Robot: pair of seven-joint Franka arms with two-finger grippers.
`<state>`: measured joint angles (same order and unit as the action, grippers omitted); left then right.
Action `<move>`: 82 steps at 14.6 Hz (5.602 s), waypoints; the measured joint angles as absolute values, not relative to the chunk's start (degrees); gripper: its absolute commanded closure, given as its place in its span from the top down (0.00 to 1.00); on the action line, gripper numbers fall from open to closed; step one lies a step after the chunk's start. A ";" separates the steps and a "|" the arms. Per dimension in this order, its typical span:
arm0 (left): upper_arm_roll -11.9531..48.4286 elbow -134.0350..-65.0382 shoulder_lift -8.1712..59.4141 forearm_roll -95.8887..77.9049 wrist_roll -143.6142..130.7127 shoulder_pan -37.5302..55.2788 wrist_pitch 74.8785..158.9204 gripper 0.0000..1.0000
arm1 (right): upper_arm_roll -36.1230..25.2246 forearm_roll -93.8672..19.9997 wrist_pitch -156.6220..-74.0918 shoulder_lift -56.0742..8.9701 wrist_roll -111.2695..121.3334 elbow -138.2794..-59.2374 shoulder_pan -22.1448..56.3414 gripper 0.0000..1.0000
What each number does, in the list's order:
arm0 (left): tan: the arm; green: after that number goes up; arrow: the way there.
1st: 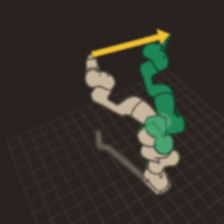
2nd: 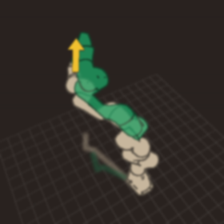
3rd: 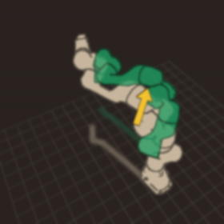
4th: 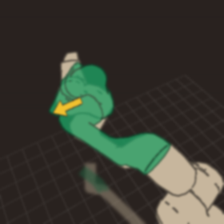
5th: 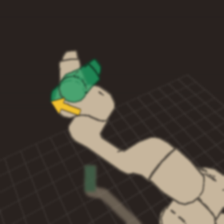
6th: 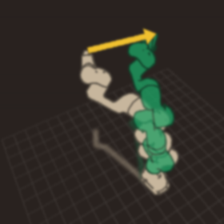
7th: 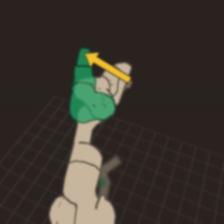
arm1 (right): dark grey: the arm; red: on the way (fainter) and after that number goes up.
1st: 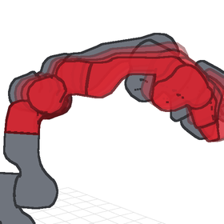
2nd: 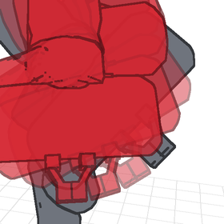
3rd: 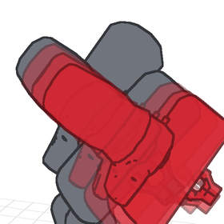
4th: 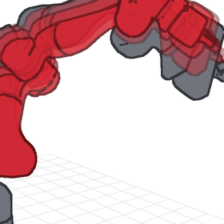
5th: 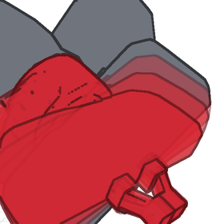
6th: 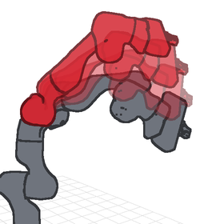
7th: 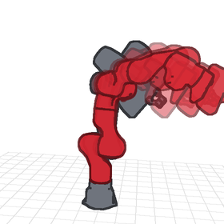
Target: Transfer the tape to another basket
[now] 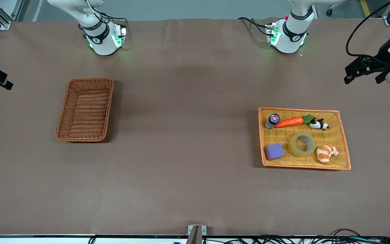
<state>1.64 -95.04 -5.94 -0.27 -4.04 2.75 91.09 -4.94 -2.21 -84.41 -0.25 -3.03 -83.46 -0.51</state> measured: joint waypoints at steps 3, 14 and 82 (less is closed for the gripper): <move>1.64 -94.96 -5.90 -0.27 -2.21 2.76 90.91 1.00 | -4.94 -2.21 -84.41 -0.25 -3.03 -83.46 -0.51 1.00; 1.32 -97.56 4.68 -0.21 -1.90 2.00 99.85 1.00 | -4.97 -2.21 -84.40 -0.25 -3.03 -83.46 -0.51 1.00; 12.04 -74.31 25.36 11.39 -51.54 12.90 102.48 1.00 | -4.11 -2.38 -92.31 -4.05 -12.84 -89.79 16.51 1.00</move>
<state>12.04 -74.31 25.36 11.39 -51.54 12.90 102.48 -4.11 -2.38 -92.31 -4.05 -12.84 -89.79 16.51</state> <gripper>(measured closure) 0.000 0.000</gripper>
